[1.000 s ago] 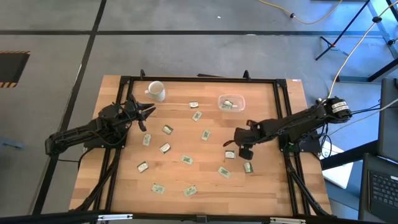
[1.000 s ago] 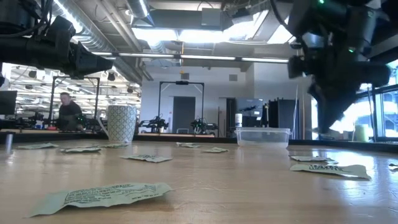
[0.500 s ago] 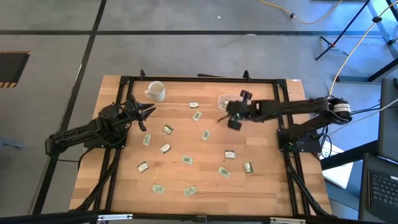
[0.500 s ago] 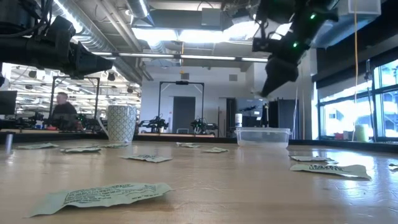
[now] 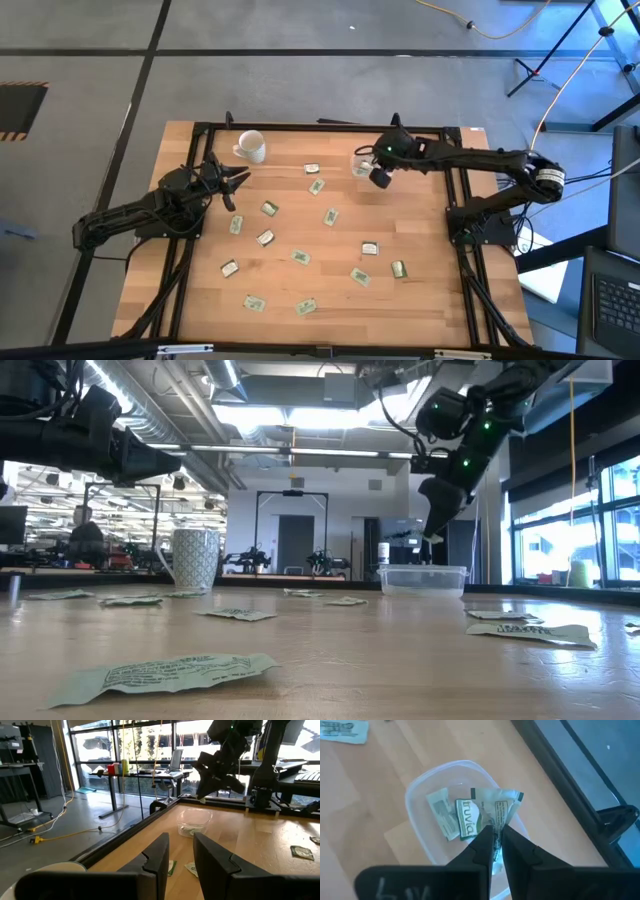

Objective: Pick and place items into bin
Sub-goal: Put the stevia packet into the transparent bin, then put the truvia packet into the transparent bin

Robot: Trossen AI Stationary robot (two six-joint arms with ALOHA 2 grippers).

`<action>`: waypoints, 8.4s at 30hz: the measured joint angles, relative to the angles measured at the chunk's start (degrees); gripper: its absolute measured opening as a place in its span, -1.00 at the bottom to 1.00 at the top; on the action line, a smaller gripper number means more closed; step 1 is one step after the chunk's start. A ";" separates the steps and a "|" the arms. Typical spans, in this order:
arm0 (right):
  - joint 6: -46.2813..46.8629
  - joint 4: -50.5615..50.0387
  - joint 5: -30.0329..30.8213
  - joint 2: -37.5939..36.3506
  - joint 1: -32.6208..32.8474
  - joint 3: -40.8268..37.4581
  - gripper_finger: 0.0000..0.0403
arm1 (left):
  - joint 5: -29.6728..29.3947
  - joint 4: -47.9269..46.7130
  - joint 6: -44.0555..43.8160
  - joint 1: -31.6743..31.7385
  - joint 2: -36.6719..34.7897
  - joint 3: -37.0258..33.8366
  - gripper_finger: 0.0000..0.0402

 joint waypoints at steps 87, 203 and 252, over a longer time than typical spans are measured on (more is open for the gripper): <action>2.93 4.66 -13.15 6.51 41.68 -4.95 -0.49 | 0.00 -0.02 0.02 0.00 0.00 -0.02 -0.59; 9.94 -16.87 -11.90 -9.13 9.83 -1.12 -0.38 | 0.00 -0.02 0.02 -0.02 0.37 0.00 -0.59; 42.14 -17.41 -12.57 15.21 58.28 -0.99 -0.63 | -0.02 0.00 3.02 -0.02 0.37 -0.02 -0.59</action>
